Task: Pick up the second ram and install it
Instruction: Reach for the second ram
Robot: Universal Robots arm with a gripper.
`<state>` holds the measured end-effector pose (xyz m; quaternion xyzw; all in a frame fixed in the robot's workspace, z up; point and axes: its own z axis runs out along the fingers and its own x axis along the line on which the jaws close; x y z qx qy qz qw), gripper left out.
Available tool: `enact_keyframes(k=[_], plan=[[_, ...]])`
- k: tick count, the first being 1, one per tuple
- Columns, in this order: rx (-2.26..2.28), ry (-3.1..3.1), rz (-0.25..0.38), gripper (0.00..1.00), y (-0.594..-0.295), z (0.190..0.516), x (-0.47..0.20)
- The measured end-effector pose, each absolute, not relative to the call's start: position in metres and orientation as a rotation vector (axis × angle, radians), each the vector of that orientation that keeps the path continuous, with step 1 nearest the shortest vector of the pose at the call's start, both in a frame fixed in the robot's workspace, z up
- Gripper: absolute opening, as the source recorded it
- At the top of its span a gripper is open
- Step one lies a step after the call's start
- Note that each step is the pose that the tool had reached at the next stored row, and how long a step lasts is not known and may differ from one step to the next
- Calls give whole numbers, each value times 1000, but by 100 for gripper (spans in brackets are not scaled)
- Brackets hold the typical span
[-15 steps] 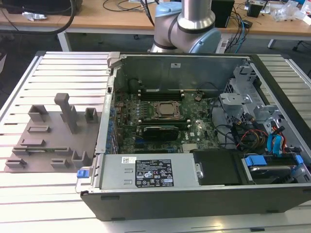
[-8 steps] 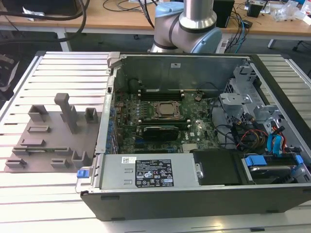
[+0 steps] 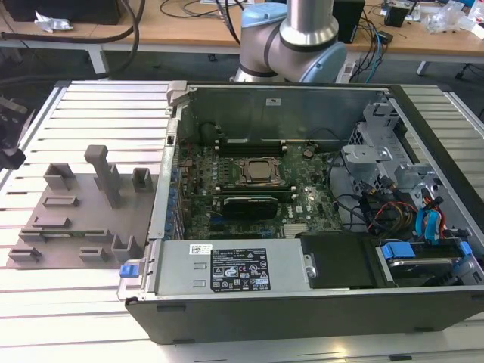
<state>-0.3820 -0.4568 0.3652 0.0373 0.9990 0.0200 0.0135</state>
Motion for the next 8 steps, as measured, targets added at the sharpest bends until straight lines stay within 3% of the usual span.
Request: enact_keyframes(k=[8], plan=[[116, 3112, 62, 10, -475, 357, -382]])
